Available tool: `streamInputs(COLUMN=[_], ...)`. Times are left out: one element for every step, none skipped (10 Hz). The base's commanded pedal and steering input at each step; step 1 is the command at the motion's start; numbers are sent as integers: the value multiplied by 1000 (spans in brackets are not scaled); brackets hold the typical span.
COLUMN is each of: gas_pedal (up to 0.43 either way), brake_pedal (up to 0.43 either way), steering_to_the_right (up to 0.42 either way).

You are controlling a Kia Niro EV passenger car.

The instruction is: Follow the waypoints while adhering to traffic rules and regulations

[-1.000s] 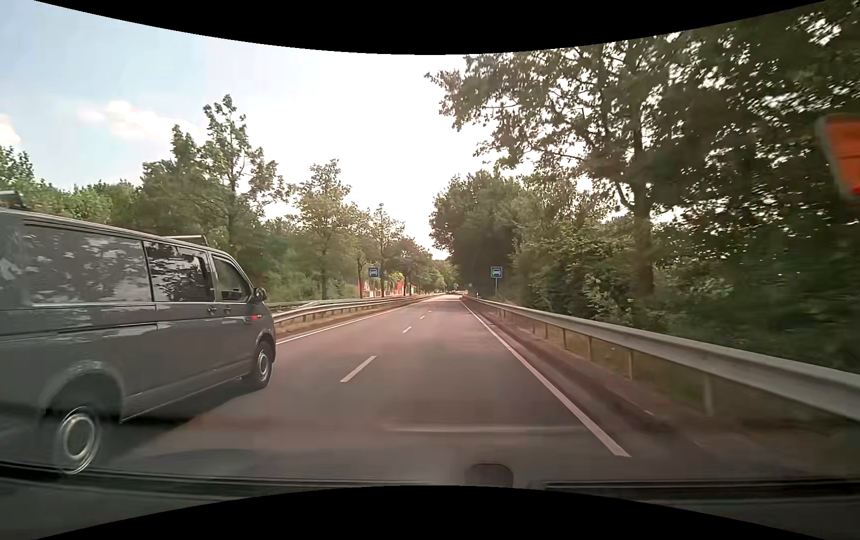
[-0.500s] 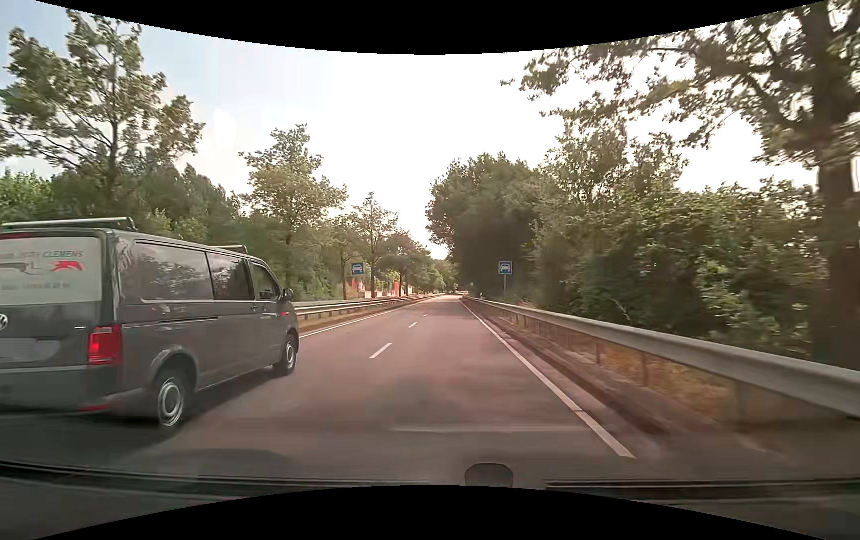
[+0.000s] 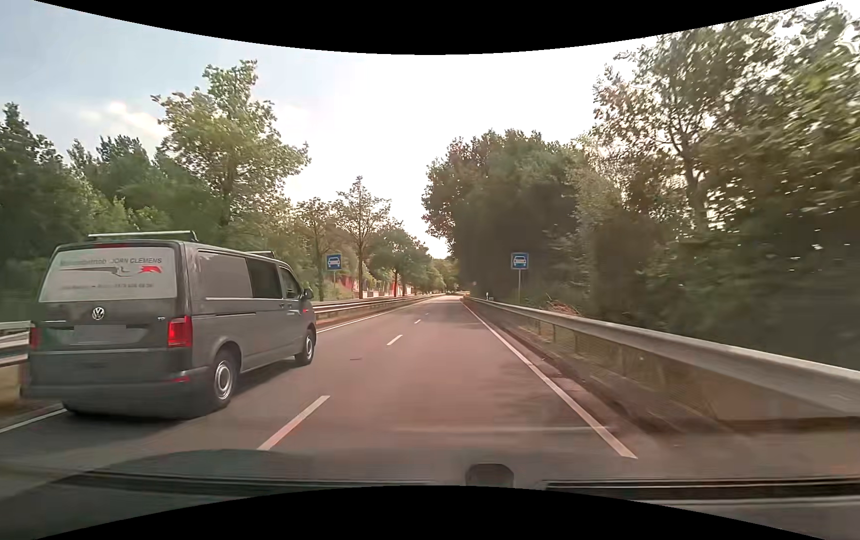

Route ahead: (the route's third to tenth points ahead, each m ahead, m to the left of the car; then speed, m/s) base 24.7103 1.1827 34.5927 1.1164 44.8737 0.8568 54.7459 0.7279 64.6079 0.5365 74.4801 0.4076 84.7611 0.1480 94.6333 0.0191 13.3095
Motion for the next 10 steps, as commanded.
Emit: streamInputs(gas_pedal=[248,248,248,248,248,248,248,248,248,248], brake_pedal=[0,0,0,0,0,0,0,0,0,0], steering_to_the_right=[-3,-3,-4,-4,-4,-3,-3,-4,-4,-3])
